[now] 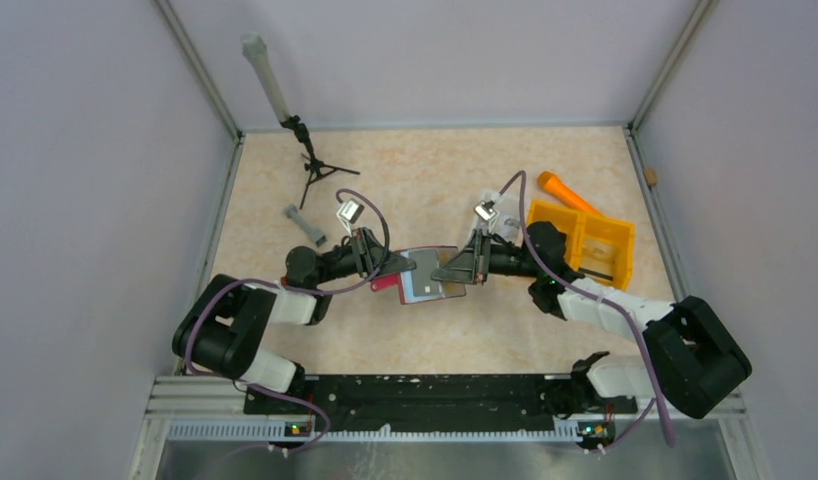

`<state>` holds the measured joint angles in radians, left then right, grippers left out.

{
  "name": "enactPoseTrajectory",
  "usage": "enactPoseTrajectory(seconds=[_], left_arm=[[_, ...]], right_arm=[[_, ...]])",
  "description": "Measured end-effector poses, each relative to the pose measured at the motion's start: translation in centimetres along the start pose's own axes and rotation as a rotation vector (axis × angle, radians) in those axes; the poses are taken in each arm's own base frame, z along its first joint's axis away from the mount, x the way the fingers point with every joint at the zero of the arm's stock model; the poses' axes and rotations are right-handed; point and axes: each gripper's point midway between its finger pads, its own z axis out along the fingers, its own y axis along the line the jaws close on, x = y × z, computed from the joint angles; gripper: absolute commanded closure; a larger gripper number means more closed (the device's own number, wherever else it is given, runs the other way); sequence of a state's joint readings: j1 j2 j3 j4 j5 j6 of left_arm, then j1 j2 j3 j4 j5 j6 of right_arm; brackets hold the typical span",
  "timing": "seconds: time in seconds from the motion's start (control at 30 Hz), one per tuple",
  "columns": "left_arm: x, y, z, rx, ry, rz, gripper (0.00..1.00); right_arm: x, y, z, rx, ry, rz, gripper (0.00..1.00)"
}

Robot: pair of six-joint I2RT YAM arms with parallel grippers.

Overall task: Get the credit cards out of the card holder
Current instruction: Remove the credit card from the card holder.

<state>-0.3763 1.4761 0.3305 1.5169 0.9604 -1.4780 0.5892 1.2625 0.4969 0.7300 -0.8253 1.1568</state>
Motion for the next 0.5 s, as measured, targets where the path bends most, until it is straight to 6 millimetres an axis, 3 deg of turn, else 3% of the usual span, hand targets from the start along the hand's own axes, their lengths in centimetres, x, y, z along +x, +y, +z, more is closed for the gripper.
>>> enactPoseTrajectory(seconds=[0.17,0.33,0.5], left_arm=[[-0.04,0.18,0.02,-0.004,0.000,-0.009,1.00],[-0.04,0.18,0.02,-0.004,0.000,-0.010,1.00],[-0.02,0.17,0.03,-0.004,0.000,-0.011,1.00]], right_arm=[[-0.05,0.10,-0.06,-0.004,0.001,0.001,0.94],[-0.08,0.25,-0.07,-0.010,0.001,0.002,0.82],[-0.26,0.15,-0.65,-0.013,-0.015,-0.001,0.86]])
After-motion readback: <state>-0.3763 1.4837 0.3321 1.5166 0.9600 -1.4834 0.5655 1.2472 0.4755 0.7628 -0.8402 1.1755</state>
